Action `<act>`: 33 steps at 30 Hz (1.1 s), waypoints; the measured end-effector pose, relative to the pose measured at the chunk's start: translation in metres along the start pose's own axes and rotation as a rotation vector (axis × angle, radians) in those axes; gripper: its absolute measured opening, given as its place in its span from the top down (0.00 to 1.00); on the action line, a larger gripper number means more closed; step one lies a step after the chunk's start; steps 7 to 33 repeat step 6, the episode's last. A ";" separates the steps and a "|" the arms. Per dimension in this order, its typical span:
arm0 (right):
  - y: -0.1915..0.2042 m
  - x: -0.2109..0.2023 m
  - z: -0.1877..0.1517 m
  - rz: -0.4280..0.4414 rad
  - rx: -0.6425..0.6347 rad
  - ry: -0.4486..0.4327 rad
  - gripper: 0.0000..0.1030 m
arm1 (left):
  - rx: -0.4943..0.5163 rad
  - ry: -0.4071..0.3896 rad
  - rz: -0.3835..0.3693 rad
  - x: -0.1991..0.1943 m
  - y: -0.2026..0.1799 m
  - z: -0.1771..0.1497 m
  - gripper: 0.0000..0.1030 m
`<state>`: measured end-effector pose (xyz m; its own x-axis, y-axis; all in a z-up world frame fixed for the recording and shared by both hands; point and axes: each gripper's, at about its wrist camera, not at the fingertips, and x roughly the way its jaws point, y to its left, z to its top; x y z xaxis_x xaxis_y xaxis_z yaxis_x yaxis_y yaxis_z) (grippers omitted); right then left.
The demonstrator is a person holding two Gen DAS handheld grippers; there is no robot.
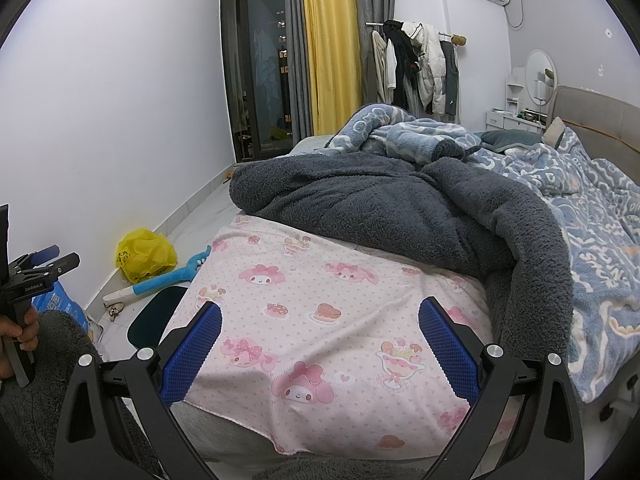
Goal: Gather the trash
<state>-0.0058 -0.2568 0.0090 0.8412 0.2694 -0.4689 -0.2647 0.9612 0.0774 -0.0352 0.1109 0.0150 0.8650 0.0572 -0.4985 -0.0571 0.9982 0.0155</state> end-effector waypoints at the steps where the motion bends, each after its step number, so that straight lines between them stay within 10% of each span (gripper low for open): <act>1: 0.000 0.000 0.000 0.000 0.000 0.000 0.03 | 0.001 0.001 0.002 0.000 0.000 0.000 0.03; 33: 0.000 0.000 0.000 -0.001 0.001 0.000 0.03 | 0.000 0.002 0.004 0.000 0.000 -0.002 0.03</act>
